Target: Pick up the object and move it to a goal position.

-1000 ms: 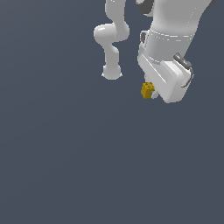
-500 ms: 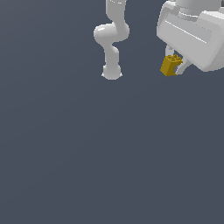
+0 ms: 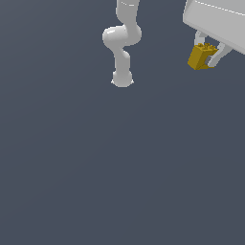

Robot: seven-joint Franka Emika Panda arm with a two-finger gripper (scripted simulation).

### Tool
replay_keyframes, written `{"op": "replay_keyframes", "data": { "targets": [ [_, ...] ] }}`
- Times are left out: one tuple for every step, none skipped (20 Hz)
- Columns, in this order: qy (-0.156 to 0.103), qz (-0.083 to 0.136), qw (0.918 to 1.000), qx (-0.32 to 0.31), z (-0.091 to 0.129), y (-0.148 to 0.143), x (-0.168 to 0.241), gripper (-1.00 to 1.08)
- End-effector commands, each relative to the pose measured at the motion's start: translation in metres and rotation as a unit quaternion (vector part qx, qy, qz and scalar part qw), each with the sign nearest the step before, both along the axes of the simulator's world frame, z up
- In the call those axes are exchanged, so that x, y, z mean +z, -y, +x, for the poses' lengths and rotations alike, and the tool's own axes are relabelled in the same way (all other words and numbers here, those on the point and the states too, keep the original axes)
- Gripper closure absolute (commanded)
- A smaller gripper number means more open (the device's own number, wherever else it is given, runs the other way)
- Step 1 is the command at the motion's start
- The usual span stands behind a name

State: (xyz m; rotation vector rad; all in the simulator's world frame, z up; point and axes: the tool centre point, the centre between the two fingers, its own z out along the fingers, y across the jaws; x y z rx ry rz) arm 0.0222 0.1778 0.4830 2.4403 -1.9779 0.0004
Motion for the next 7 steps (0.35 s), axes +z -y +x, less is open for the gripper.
{"op": "replay_keyframes", "data": {
  "targets": [
    [0.000,0.000,1.0000,0.000,0.0002,-0.0020,0.0044,1.08],
    [0.000,0.000,1.0000,0.000,0.0004,-0.0025,0.0054,1.08],
    [0.000,0.000,1.0000,0.000,0.0005,-0.0029,0.0061,1.08],
    [0.000,0.000,1.0000,0.000,0.0006,-0.0031,0.0066,1.08],
    [0.000,0.000,1.0000,0.000,0.0007,-0.0033,0.0069,1.08],
    [0.000,0.000,1.0000,0.000,0.0008,-0.0034,0.0070,1.08],
    [0.000,0.000,1.0000,0.000,0.0008,-0.0034,0.0070,1.08]
  ]
}}
